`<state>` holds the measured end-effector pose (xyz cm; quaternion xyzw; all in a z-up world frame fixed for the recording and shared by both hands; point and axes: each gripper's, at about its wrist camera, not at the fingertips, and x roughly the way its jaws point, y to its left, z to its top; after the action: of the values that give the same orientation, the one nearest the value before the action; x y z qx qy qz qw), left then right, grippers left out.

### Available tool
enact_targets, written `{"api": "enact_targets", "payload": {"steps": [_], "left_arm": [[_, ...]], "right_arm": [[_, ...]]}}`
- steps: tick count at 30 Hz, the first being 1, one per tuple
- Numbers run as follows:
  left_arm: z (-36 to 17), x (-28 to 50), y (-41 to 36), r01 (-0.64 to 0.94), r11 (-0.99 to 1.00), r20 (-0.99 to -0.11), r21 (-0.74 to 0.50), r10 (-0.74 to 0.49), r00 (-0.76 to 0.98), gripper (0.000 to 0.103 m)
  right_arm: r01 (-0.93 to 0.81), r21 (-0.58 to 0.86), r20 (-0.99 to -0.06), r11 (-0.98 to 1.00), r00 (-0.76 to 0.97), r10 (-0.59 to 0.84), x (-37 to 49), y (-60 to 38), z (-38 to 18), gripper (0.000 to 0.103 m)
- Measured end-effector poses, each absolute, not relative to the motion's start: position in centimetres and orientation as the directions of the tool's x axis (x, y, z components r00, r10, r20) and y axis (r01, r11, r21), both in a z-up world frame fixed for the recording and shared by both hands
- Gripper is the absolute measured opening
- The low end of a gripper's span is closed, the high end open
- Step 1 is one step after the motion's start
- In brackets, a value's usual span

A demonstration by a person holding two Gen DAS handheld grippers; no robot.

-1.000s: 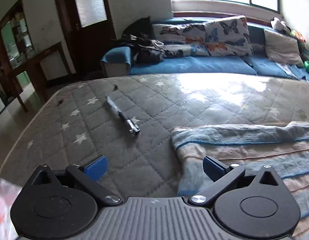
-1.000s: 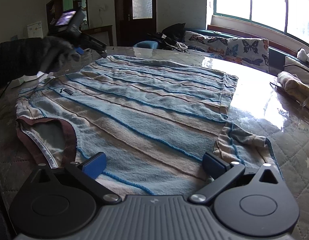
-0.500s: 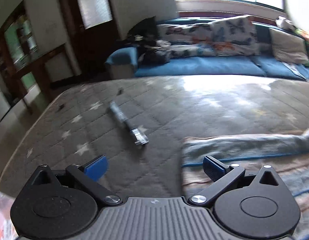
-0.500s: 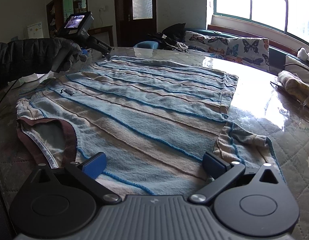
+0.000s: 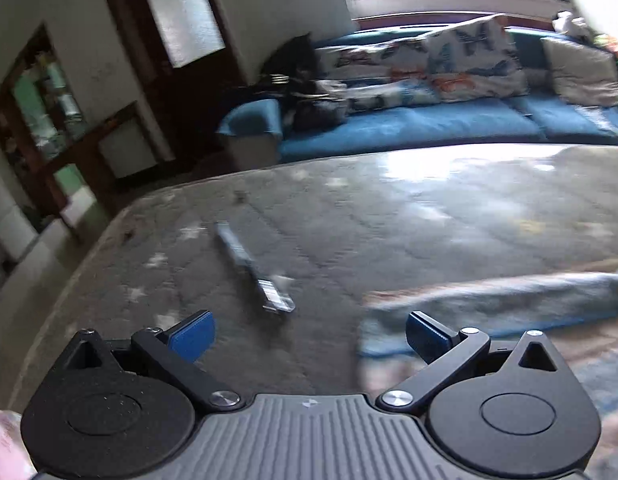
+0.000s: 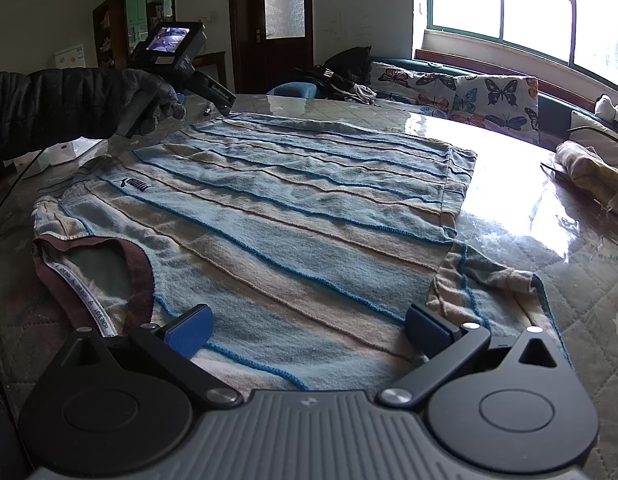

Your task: Fold clothes

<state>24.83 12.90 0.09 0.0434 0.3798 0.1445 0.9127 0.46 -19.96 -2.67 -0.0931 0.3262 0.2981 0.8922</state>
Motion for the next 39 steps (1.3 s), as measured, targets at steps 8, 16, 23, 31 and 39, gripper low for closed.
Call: {"api": "enact_targets", "payload": {"steps": [8,16,23,31,39], "left_arm": [[-0.3,26.4,5.7,-0.036,0.982,-0.68,0.183,0.153,0.717,0.103],[-1.6,28.6,3.0,-0.02,0.97,-0.667,0.241,0.181,0.723,0.103],[-1.6,29.4,4.0,-0.157,0.951,-0.628,0.265,0.294,0.72,0.103],[-0.9,28.1,1.1,0.032,0.979,-0.639,0.201,0.106,0.762,0.103],[-1.8,30.2,1.1,0.012,0.978,-0.695,0.208,0.139,0.706,0.103]], "right_arm": [[-0.593,0.026,-0.638,0.805,0.61,0.47,0.4,-19.9,-2.7,0.103],[-0.592,0.031,-0.636,0.805,0.609,0.473,0.4,-20.0,-2.7,0.103],[-0.592,0.034,-0.636,0.805,0.609,0.475,0.3,-20.0,-2.6,0.103],[-0.592,0.033,-0.636,0.805,0.609,0.474,0.3,-20.0,-2.6,0.103],[-0.592,0.033,-0.636,0.805,0.609,0.474,0.3,-20.0,-2.7,0.103]]}}
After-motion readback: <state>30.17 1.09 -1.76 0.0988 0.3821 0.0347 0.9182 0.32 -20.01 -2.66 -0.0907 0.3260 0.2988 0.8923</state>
